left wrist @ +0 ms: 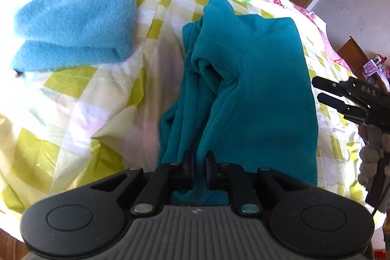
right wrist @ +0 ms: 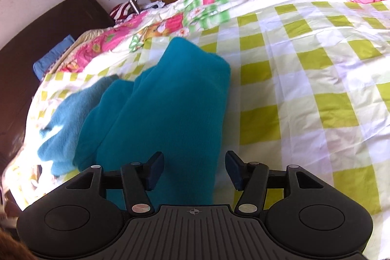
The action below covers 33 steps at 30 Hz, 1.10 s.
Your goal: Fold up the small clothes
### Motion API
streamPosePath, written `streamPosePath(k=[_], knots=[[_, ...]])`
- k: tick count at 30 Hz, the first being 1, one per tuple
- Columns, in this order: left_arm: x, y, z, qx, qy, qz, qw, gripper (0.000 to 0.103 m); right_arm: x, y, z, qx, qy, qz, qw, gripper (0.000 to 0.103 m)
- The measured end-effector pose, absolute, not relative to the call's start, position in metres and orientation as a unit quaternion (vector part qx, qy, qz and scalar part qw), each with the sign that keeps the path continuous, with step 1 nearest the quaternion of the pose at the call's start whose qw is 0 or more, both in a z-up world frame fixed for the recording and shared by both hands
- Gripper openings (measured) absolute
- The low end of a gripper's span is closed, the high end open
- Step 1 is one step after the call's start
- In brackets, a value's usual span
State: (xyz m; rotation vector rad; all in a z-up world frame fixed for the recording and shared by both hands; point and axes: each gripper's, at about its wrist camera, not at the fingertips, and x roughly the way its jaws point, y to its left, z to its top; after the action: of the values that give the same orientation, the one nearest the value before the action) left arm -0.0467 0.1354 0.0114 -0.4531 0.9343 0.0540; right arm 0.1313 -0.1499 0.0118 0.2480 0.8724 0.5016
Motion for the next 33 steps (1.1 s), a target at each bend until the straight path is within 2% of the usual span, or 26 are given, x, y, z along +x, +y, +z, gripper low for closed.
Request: streamPosePath(k=[5,9,12,15,17,18,20,21,22,23,25,27,31,33], knots=[[-0.042,0.119,0.077,-0.14,0.347,0.038,0.926,0.029,0.168,-0.144,0.021,0.145,0.384,0.231,0.882,0.057],[0.015,0.101,0.096,-0.133,0.288,-0.024,0.948,0.031,0.182,-0.122,0.021,0.124,0.367,0.243,0.889,0.057],[0.063,0.095,0.079,-0.117,0.276,-0.032,0.953,0.032,0.185,-0.109,0.019,0.107,0.365,0.252,0.89,0.057],[0.102,0.11,0.033,-0.13,0.337,0.0,0.933,0.032,0.184,-0.105,0.021,0.083,0.351,0.251,0.898,0.057],[0.108,0.12,0.001,-0.123,0.375,0.031,0.918,0.024,0.183,-0.108,0.024,0.078,0.34,0.247,0.904,0.057],[0.106,0.127,-0.009,-0.132,0.377,0.033,0.916,0.023,0.182,-0.109,0.027,0.075,0.325,0.245,0.91,0.057],[0.097,0.133,-0.015,-0.146,0.366,0.032,0.919,0.023,0.183,-0.109,0.027,0.073,0.305,0.246,0.917,0.052],[0.096,0.133,-0.015,-0.143,0.366,0.034,0.919,0.023,0.187,-0.108,0.024,0.076,0.304,0.242,0.918,0.041],[0.095,0.131,-0.014,-0.136,0.366,0.035,0.92,0.023,0.192,-0.105,0.019,0.079,0.31,0.241,0.916,0.019],[0.095,0.13,-0.015,-0.129,0.365,0.033,0.921,0.023,0.202,-0.099,0.008,0.08,0.335,0.239,0.908,0.016],[0.095,0.129,-0.017,-0.121,0.362,0.031,0.924,0.023,0.218,-0.086,-0.021,0.069,0.378,0.208,0.899,0.014],[0.091,0.131,-0.015,-0.126,0.358,0.032,0.925,0.023,0.223,-0.083,-0.035,0.056,0.388,0.198,0.898,0.014],[0.085,0.131,0.01,-0.142,0.348,0.039,0.926,0.022,0.215,-0.091,-0.011,0.053,0.382,0.2,0.901,0.014],[0.083,0.127,0.024,-0.127,0.325,0.043,0.936,0.023,0.207,-0.095,0.008,0.063,0.365,0.211,0.905,0.019]])
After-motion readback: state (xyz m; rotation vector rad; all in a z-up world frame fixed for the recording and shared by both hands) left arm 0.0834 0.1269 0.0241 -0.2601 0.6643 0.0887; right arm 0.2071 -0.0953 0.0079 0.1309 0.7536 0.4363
